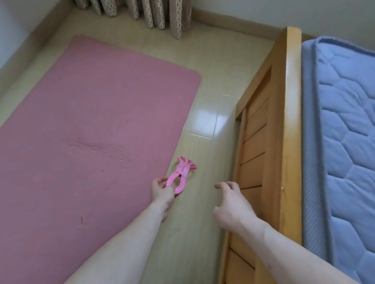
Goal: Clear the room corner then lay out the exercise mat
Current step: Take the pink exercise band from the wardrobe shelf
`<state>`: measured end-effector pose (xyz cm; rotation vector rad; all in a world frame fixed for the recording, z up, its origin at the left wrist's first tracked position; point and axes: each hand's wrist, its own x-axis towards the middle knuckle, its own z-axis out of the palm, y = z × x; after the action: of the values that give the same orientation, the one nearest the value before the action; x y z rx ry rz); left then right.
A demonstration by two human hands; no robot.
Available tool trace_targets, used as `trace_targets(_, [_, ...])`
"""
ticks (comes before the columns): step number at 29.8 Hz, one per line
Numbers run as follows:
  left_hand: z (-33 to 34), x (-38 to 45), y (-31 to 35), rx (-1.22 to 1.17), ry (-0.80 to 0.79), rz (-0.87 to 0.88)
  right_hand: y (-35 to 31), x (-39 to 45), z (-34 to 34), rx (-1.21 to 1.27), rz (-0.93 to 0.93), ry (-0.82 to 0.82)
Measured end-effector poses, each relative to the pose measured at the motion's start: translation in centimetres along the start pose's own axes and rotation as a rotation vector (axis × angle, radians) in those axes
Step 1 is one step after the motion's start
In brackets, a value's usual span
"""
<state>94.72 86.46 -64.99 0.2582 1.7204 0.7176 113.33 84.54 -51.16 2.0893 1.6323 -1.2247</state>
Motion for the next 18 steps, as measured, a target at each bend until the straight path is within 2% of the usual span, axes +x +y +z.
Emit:
trace_targets(5, [1.3,3.1,-1.0,0.03,-0.036,-0.013,-0.1,1.7,1.4,0.036,-0.029,0.005])
trace_targets(9, [-0.1,2.0,-2.5,0.289,-0.093,-0.103,0.1,1.1,2.4,0.067,-0.018,0.009])
trace_targets(12, [-2.3,-0.3,-2.1,0.466,-0.087,-0.101,0.1,-1.6,2.8,0.078,-0.023,-0.009])
trace_targets(14, [-3.9,-2.5,-0.8,0.638,-0.083,-0.027,-0.4,-4.2,2.3,0.061,-0.034,-0.012])
trace_targets(18, [-7.2,-7.9,2.6,1.143,-0.171,0.248,-1.8,-10.4,0.6,0.041,-0.058,0.016])
